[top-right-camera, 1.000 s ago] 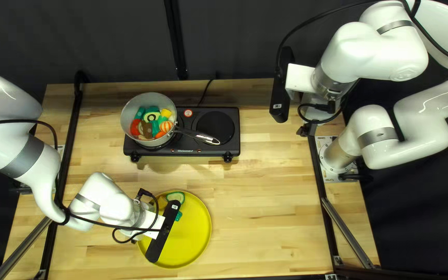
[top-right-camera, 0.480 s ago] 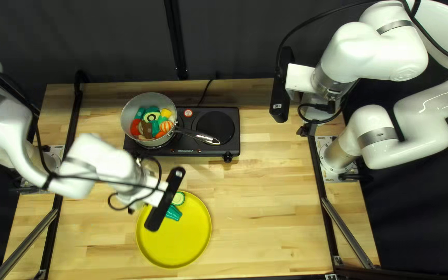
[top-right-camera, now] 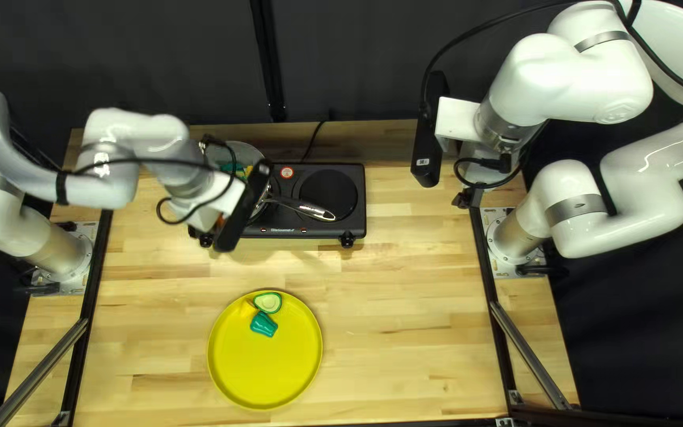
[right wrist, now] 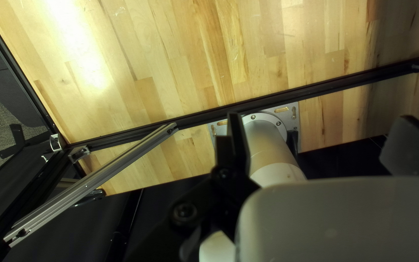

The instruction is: Pick up a pot and place it onto the stove surface, add food to pot

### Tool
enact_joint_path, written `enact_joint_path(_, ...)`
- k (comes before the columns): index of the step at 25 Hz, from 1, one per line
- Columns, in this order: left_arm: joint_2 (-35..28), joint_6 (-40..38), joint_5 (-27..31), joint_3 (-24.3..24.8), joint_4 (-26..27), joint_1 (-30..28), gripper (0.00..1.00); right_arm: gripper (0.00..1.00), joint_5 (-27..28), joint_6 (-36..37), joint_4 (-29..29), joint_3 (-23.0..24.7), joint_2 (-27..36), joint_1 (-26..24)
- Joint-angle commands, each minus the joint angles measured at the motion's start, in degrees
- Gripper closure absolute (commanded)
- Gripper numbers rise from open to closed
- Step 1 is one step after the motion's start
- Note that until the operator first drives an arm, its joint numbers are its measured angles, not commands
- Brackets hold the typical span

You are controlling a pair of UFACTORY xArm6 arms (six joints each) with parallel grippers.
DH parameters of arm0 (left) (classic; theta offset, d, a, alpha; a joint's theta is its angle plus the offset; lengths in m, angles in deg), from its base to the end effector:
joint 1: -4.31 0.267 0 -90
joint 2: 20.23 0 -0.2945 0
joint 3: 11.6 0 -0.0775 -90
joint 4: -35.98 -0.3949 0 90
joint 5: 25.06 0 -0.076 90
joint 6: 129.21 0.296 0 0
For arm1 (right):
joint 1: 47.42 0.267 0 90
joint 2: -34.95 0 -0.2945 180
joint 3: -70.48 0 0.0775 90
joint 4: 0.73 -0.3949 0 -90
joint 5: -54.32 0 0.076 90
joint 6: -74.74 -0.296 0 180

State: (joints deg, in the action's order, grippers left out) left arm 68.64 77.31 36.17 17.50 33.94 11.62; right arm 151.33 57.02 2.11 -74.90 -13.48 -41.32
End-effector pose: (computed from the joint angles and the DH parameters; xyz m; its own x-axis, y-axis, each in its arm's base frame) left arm 0.4548 0.0663 0.1499 0.9386 -0.3449 -0.0018 -0.3448 -0.9381 -0.0342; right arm 0.2630 0.0130 0.3163 0.9782 -0.2070 0.0141 -0.2074 -0.9771 0.0471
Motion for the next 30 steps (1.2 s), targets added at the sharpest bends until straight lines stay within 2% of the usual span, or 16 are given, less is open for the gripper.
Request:
enact_joint_path(1,3.28,2.07,0.59,-2.99,-1.13,4.51,1.00,0.00,0.00,0.00,0.00,0.00,0.00,0.00)
enact_joint_path(7,3.93,2.21,1.61,-3.71,-2.42,7.14,1.00,0.00,0.00,0.00,0.00,0.00,0.00,0.00)
enact_joint_path(18,3.41,0.83,1.59,-2.90,-3.07,7.00,1.00,0.00,0.00,0.00,0.00,0.00,0.00,0.00)
enact_joint_path(19,3.41,0.83,1.59,-2.90,-3.07,7.00,0.19,0.00,0.00,0.00,0.00,0.00,0.00,0.00)
enact_joint_path(20,3.41,0.83,1.59,-2.90,-3.07,7.00,0.00,0.00,0.00,0.00,0.00,0.00,0.00,0.00)
enact_joint_path(30,3.41,0.83,1.59,-2.90,-3.07,7.00,0.00,0.00,0.00,0.00,0.00,0.00,0.00,0.00)
